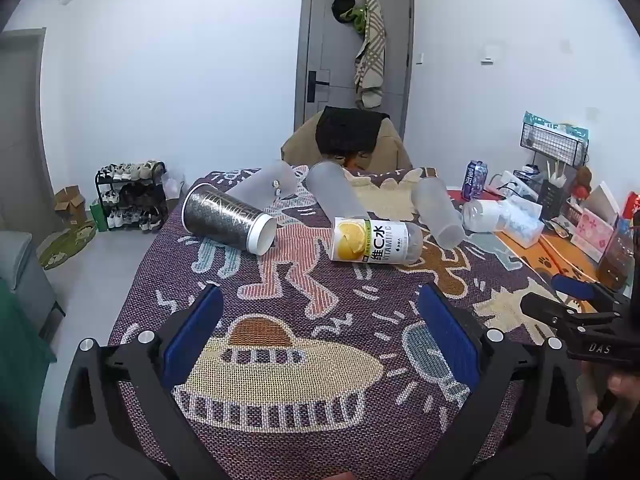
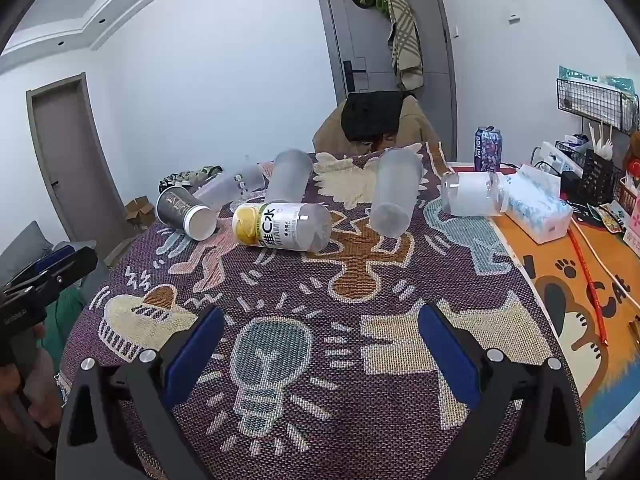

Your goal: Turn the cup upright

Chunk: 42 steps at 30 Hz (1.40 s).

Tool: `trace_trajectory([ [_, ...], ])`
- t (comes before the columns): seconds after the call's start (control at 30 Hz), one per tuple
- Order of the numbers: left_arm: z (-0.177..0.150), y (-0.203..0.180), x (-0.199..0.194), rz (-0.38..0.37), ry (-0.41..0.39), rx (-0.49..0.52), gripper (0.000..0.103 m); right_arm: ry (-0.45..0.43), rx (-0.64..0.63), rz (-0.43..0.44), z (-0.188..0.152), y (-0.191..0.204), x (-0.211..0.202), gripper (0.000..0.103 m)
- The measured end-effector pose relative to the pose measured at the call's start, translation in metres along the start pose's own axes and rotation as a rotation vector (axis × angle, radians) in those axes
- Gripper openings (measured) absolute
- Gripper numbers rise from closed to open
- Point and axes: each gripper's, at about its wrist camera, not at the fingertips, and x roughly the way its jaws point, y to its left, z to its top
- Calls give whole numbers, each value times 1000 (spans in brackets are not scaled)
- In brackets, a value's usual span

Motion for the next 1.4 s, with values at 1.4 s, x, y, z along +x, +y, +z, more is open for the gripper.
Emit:
trace_trajectory([
  [1.4,-2,8,7,-15,18,-20,97,23,27,13,3,-3,12,95],
])
